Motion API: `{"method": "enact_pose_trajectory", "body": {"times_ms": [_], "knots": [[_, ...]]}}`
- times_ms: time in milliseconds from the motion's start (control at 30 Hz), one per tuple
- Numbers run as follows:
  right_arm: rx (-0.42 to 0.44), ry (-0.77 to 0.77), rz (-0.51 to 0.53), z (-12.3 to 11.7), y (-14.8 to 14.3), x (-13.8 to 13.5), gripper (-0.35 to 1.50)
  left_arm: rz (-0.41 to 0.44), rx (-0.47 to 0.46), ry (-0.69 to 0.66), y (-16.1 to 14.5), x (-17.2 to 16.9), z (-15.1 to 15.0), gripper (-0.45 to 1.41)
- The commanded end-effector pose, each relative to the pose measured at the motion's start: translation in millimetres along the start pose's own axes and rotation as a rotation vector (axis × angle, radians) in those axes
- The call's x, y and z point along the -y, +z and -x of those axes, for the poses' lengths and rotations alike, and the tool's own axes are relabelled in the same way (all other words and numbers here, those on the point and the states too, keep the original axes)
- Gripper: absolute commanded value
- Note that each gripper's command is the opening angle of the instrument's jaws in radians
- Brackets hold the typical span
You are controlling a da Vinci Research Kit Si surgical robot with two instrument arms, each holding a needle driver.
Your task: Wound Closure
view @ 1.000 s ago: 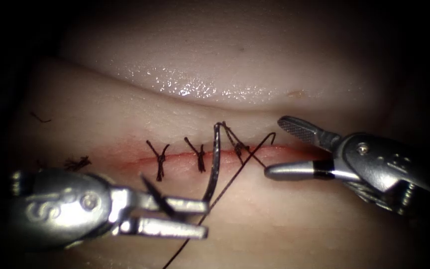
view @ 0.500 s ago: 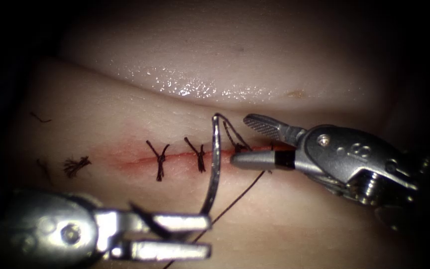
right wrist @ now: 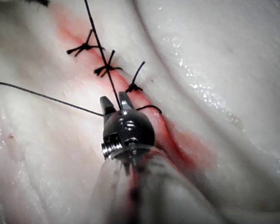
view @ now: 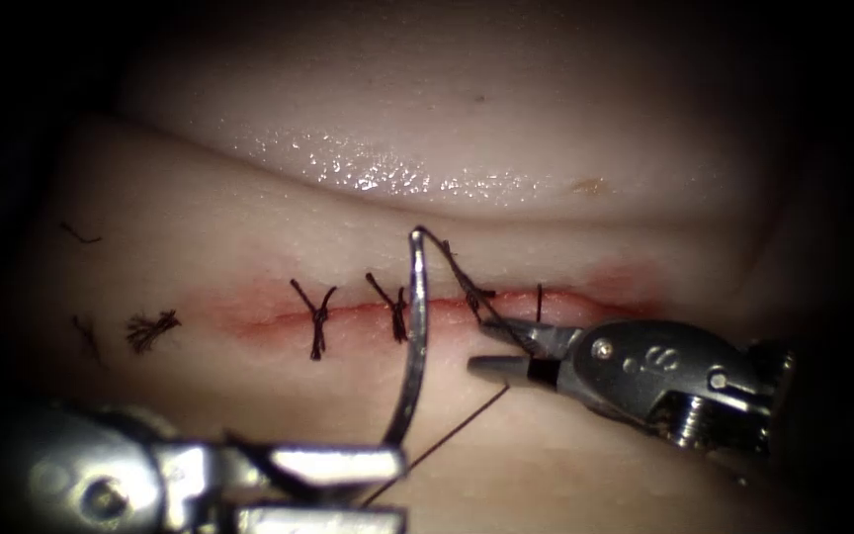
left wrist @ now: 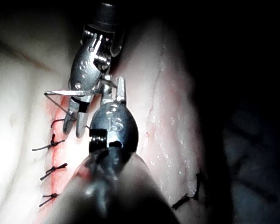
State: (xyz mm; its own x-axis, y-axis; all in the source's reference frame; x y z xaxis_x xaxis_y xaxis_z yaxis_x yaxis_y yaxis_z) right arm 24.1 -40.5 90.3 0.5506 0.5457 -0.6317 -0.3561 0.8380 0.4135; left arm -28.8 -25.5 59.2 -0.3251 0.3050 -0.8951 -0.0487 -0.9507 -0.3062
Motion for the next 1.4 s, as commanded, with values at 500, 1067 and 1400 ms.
{"method": "enact_pose_trajectory", "body": {"times_ms": [500, 1067, 1400], "knots": [[0.016, -0.004, -0.013, 1.1, -3.0, 3.5, -0.35, -0.046, -0.020, 0.007, 1.4, -0.4, 1.8, -0.45], [-0.283, 0.014, -0.270, -11.4, -10.7, 16.6, -0.35, -0.182, 0.016, 0.031, 2.0, 3.3, 6.0, -0.45], [-0.387, -0.040, -0.177, -11.5, -11.8, 10.3, 1.28, -0.262, -0.005, 0.026, 0.6, 5.9, 4.8, -0.45]]}}
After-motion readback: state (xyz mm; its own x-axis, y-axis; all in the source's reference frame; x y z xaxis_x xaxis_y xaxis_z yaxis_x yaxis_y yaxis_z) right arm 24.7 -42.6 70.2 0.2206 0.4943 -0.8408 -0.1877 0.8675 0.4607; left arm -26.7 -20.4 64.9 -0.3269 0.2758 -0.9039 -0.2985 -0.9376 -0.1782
